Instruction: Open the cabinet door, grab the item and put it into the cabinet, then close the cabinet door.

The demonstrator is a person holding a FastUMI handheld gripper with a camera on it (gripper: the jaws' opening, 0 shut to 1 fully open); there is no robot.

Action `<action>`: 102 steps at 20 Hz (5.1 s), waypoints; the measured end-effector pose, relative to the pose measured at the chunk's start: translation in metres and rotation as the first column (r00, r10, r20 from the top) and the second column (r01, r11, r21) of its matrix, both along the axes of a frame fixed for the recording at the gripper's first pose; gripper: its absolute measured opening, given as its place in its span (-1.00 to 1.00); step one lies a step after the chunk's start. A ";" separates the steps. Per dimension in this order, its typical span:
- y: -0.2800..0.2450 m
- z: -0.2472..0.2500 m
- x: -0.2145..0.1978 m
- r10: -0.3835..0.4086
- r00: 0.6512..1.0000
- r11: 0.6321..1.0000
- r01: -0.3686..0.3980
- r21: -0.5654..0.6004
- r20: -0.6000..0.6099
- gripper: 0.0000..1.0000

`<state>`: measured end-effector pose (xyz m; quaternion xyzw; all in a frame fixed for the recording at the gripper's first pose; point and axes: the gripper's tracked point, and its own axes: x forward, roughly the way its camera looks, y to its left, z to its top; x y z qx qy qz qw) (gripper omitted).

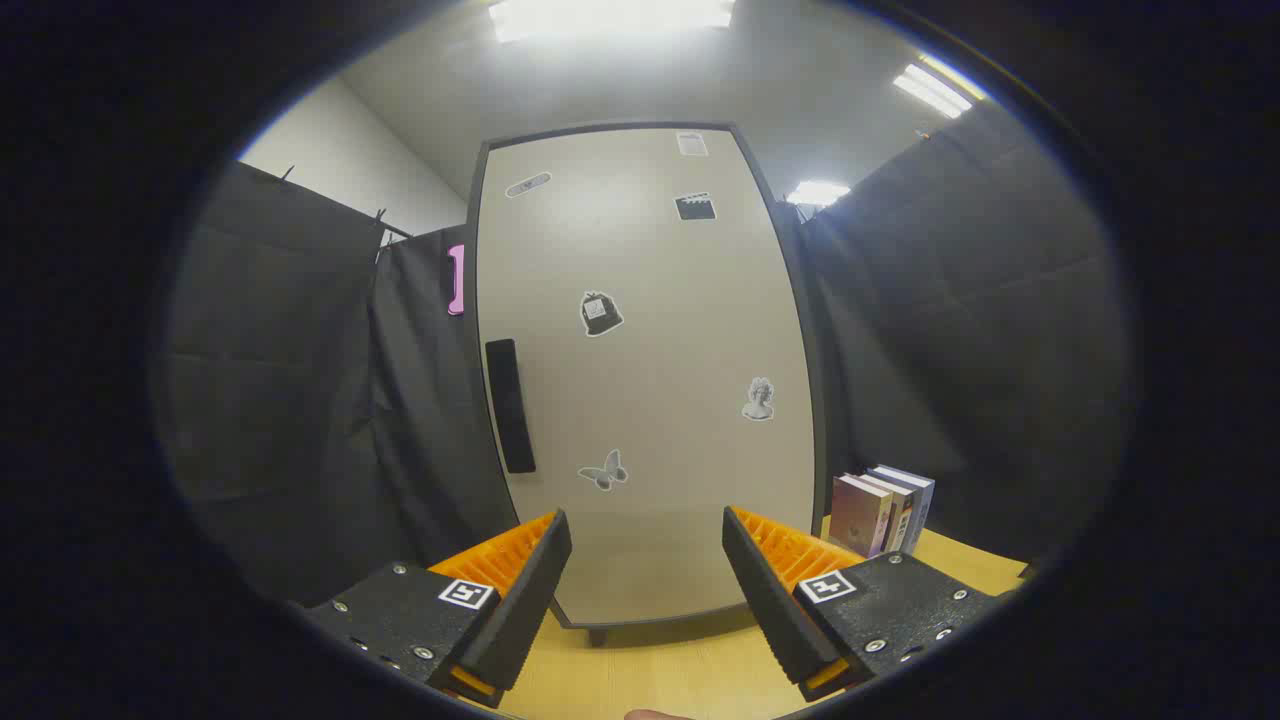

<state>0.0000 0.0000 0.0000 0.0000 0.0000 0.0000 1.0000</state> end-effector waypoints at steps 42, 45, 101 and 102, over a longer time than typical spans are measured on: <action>0.115 0.048 0.119 0.171 0.982 0.984 -0.168 -0.051 0.074 0.89; 0.123 0.036 0.138 0.159 0.986 0.985 -0.156 -0.077 0.043 0.89; -0.044 0.060 -0.035 0.672 0.704 0.702 -0.705 -0.102 -0.230 -0.47; -0.051 0.061 -0.036 0.668 0.708 0.707 -0.700 -0.103 -0.230 -0.47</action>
